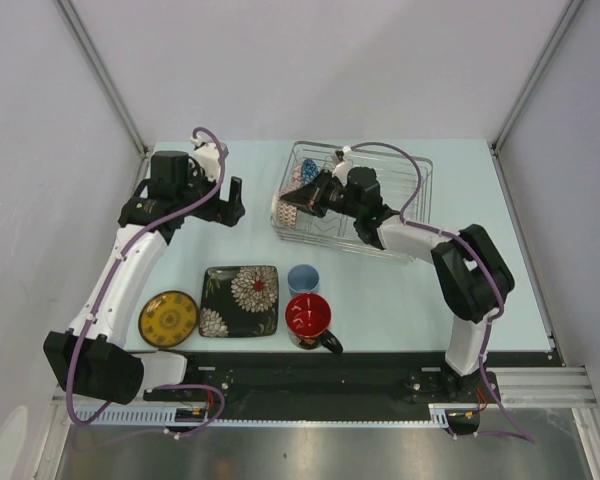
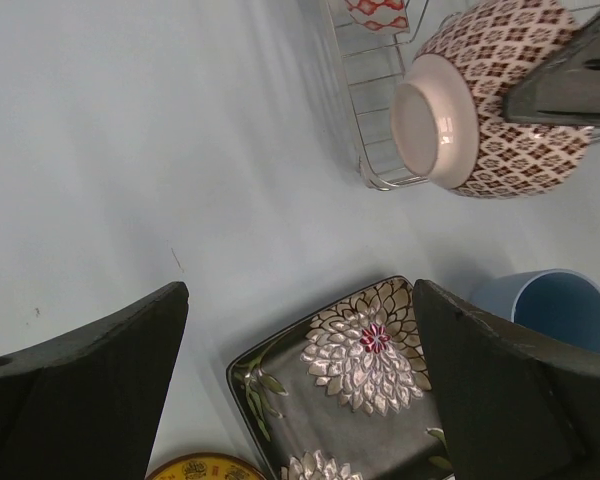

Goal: Load the mixed dishes into the dish rack

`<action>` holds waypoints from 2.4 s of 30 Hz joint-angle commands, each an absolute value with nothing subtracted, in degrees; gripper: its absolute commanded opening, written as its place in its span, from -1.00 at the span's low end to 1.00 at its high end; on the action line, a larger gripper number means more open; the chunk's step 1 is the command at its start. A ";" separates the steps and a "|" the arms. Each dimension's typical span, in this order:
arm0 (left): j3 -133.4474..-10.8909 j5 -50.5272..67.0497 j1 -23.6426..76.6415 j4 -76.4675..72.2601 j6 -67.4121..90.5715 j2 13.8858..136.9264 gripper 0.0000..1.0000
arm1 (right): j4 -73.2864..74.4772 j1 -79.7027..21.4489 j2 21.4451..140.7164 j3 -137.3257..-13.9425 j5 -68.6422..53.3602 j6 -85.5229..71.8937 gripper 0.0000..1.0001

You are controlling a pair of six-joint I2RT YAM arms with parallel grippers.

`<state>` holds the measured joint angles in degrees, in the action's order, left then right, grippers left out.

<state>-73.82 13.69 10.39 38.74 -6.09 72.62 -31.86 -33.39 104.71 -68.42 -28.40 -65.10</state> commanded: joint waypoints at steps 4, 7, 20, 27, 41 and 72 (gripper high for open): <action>-73.30 13.10 10.11 38.06 -7.47 70.58 1.00 | -40.52 -32.17 109.59 -70.22 -30.06 -67.68 -1.00; -72.95 13.01 10.11 37.80 -7.56 70.58 1.00 | -40.78 -31.56 111.00 -70.22 -30.50 -67.76 -1.00; -72.86 12.40 9.93 37.70 -8.17 70.23 1.00 | -38.59 -29.44 115.57 -70.22 -32.17 -66.97 -0.61; -72.60 12.13 9.93 37.97 -8.61 70.14 0.99 | -34.72 -29.27 114.53 -70.31 -32.17 -63.72 0.05; -66.98 16.43 0.18 39.11 -17.84 71.98 0.99 | -5.90 -33.98 88.71 -70.49 -19.62 -42.81 0.10; -56.60 17.84 -3.78 38.41 -24.26 71.54 0.99 | 25.48 -66.36 97.13 -78.47 15.71 -29.54 0.10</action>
<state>-56.55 16.73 -3.40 39.75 -22.17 72.44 23.53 -66.00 99.35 -74.08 10.74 -33.61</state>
